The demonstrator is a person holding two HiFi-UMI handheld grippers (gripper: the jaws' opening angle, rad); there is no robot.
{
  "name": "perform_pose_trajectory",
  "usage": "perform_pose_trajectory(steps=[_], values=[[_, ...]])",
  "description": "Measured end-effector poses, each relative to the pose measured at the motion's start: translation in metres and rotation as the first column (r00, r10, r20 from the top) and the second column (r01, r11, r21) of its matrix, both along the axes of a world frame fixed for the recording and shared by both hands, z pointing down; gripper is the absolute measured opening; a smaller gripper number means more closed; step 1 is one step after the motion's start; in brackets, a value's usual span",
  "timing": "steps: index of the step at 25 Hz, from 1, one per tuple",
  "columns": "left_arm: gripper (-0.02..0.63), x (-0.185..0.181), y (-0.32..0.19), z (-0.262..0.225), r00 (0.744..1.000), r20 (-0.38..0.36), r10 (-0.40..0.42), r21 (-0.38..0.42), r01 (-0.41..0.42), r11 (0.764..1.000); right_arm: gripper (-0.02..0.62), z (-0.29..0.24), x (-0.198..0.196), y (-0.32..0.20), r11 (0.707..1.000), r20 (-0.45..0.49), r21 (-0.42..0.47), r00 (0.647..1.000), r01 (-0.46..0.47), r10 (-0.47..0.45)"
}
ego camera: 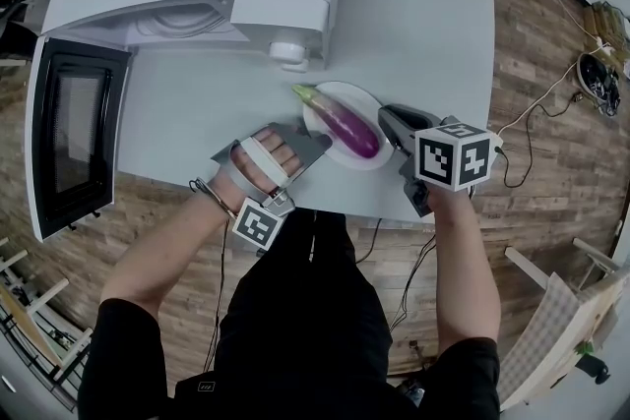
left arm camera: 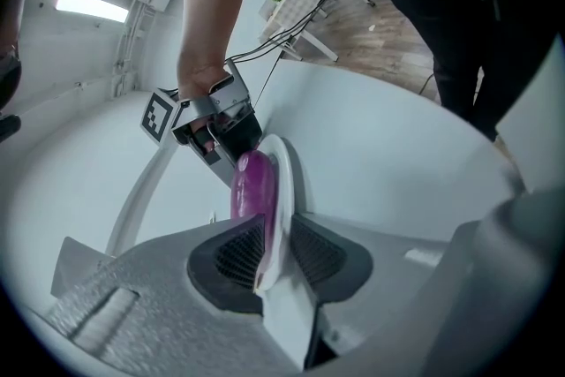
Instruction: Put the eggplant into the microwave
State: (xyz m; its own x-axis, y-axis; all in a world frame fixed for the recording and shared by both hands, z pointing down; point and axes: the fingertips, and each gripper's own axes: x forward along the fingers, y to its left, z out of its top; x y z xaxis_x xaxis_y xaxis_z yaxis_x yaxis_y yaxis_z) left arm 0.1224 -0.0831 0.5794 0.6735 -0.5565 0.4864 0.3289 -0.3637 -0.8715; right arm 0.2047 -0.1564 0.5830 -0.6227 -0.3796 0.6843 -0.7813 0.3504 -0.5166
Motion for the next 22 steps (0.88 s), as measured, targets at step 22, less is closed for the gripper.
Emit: perform_pose_trajectory(steps=[22], values=[[0.028,-0.0003,0.0006,0.0075,0.996,0.087,-0.017,0.04,0.013,0.999,0.046,-0.0011,0.0018,0.0008,0.999,0.016,0.006,0.999,-0.039,0.038]])
